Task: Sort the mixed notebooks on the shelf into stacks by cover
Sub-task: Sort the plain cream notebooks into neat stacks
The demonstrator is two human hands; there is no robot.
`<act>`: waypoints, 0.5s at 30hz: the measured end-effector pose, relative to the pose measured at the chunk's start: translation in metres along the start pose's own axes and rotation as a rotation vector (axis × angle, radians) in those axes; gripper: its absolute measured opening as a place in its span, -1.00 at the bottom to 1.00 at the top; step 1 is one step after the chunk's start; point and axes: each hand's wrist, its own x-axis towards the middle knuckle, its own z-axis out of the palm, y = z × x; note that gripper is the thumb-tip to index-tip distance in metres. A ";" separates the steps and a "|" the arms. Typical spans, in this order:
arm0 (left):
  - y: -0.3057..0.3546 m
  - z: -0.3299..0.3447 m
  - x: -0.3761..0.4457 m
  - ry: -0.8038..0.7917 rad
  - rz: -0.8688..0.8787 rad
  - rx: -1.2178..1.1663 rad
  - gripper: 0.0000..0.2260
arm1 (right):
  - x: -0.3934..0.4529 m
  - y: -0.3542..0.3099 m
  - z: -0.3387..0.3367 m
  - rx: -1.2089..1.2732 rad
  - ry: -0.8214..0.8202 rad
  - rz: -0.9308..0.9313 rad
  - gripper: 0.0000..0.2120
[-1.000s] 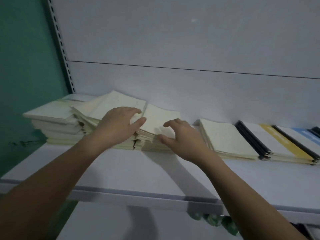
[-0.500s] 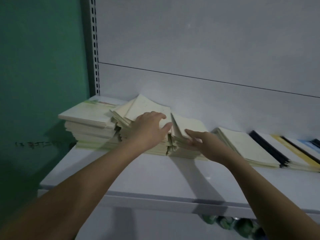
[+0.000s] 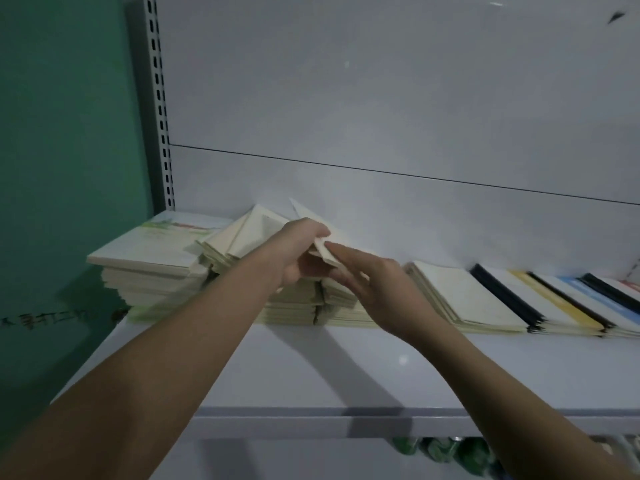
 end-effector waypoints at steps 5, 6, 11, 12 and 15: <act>0.006 -0.029 0.001 0.229 0.241 0.221 -0.67 | 0.003 0.039 0.001 0.251 0.151 0.330 -0.65; 0.012 -0.035 -0.002 0.250 0.259 0.234 -0.68 | 0.003 0.049 0.002 0.187 0.159 0.379 -0.65; 0.028 -0.060 -0.012 0.256 0.239 0.245 -0.75 | -0.001 0.068 0.020 -0.095 -0.247 0.412 -0.33; 0.027 -0.062 -0.012 0.251 0.235 0.245 -0.76 | 0.000 0.068 0.025 -0.154 -0.288 0.375 -0.29; 0.018 -0.068 -0.011 0.242 0.225 0.228 -0.76 | -0.003 0.070 0.038 -0.361 -0.312 0.275 -0.35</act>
